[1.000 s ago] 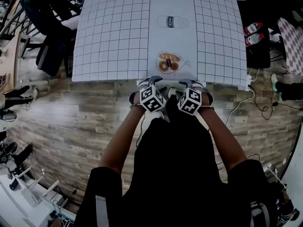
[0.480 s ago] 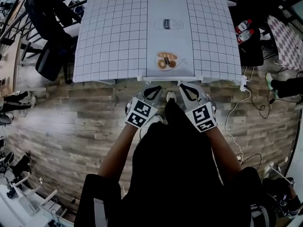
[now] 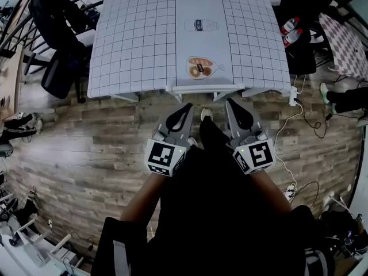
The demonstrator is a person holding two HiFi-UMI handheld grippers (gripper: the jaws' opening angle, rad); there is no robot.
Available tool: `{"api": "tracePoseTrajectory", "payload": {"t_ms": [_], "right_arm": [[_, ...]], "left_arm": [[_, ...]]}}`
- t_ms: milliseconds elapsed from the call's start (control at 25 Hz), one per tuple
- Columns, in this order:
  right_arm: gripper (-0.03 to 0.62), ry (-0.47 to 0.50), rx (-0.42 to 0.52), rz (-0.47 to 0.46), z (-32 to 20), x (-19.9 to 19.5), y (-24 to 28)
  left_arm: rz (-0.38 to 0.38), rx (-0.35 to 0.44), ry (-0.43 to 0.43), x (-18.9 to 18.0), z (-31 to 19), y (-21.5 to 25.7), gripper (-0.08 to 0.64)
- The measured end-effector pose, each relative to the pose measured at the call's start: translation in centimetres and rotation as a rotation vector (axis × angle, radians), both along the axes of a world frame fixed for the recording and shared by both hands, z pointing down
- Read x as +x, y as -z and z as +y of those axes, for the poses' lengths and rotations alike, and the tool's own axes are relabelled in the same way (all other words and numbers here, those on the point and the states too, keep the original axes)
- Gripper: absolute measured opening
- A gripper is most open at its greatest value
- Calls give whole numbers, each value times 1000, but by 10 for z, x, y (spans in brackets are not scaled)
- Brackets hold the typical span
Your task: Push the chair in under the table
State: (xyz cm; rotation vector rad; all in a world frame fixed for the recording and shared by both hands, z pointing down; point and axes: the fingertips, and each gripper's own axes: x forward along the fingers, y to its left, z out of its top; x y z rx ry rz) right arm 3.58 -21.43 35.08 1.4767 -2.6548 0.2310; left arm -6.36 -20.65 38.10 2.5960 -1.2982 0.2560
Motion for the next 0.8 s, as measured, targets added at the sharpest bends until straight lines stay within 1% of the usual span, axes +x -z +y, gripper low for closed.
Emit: {"api": "tracePoseTrajectory", "payload": {"t_ms": [120, 280, 480, 680, 800], "right_arm": [[-2, -32, 23, -9, 7, 3, 6], [-2, -44, 27, -13, 15, 1, 5], [-2, -40, 66, -22, -12, -9, 15], [-3, -49, 69, -34, 25, -15, 18], [-3, -54, 76, -20, 38, -14, 13]], "left_arm": [[-37, 88, 50, -1, 9, 18, 11], [7, 129, 120, -5, 20, 33, 11], [5, 175, 131, -5, -8, 45, 11], [-17, 209, 132, -5, 27, 52, 11], [-17, 221, 134, -1, 41, 50, 11]]}}
